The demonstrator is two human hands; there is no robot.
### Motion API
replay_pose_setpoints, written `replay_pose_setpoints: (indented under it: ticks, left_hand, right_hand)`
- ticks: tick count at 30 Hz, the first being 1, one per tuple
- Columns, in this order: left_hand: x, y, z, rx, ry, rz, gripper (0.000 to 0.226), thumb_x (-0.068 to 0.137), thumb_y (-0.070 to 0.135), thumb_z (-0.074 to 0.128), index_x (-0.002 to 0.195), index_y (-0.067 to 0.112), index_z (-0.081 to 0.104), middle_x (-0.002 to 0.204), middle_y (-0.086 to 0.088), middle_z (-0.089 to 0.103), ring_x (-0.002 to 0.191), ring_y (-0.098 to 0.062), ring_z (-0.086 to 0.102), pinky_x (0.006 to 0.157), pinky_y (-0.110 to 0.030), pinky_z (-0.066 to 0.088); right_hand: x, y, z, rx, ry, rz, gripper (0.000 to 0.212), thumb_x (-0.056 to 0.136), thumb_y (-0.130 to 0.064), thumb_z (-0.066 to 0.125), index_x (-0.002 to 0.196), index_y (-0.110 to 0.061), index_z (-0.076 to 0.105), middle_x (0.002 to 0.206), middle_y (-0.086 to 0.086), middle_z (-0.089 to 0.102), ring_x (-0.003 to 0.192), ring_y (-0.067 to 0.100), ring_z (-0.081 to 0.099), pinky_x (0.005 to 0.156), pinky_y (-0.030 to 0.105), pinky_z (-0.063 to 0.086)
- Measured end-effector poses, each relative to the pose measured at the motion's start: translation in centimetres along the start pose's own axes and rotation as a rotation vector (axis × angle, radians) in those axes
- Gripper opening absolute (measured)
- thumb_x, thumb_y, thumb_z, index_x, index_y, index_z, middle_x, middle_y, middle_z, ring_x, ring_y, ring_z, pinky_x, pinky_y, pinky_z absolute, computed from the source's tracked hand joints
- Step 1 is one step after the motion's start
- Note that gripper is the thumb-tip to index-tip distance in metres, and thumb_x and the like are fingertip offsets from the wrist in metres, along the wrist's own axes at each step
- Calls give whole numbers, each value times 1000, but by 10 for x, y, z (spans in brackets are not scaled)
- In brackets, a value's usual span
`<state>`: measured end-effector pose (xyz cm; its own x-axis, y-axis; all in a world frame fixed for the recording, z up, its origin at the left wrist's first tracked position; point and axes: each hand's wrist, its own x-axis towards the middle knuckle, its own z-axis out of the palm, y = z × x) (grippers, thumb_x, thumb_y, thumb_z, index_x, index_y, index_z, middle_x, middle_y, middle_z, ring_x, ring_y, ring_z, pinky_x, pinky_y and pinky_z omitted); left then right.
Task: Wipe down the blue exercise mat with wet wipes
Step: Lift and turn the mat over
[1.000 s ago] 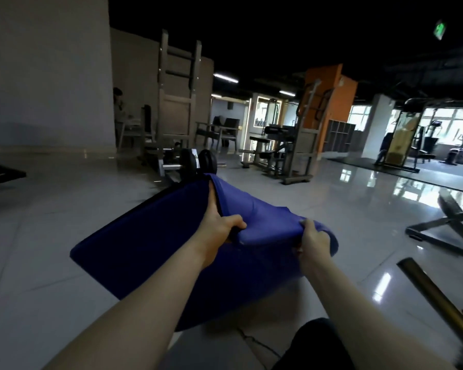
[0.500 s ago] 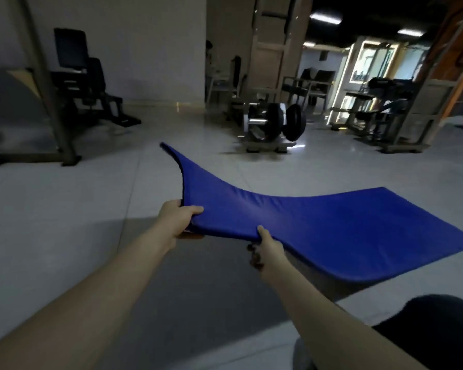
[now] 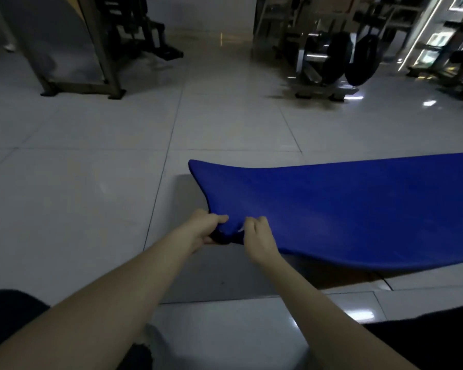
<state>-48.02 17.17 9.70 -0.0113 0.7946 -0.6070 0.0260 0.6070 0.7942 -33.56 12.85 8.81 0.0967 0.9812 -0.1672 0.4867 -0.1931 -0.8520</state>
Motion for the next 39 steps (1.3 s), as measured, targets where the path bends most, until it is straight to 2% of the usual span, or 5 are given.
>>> replay_pose_setpoints:
  ticks: [7, 13, 19, 30, 39]
  left_hand:
    - [-36, 23, 2, 61, 75, 47, 28, 93, 9, 69, 117, -2, 62, 107, -20, 70, 87, -30, 72, 49, -31, 57]
    - [-55, 34, -17, -16, 74, 30, 9, 93, 2, 64, 101, 1, 68, 98, -18, 72, 74, -25, 73, 48, -32, 57]
    - [-50, 36, -19, -26, 57, 17, 26, 94, 13, 69, 117, 3, 63, 112, -17, 70, 86, -28, 70, 52, -37, 60]
    - [-47, 21, -18, 15, 180, 74, 12, 92, 12, 71, 102, 6, 67, 95, -12, 75, 80, -26, 74, 55, -32, 59]
    - [-55, 21, -20, -21, 194, 104, 20, 95, 10, 68, 113, 4, 60, 104, -12, 69, 85, -26, 70, 49, -33, 60]
  right_hand:
    - [-35, -31, 7, 57, 113, -392, 40, 101, -3, 48, 141, -9, 48, 121, 2, 55, 108, 15, 56, 94, 28, 50]
    - [-44, -39, 13, -88, 175, -562, 22, 98, -20, 58, 115, -21, 72, 112, -6, 66, 105, 11, 55, 90, 37, 49]
    - [-34, -27, -19, -385, 20, -654, 36, 98, -13, 56, 132, -19, 65, 109, -4, 53, 95, 14, 48, 78, 28, 43]
    - [-39, -34, 13, -313, 91, -628, 3, 92, -16, 67, 91, -14, 68, 80, -4, 47, 63, 14, 46, 51, 29, 41]
    - [-41, 27, -6, -226, 286, -242, 43, 99, -40, 61, 65, -14, 54, 69, 0, 50, 59, 13, 47, 53, 29, 38]
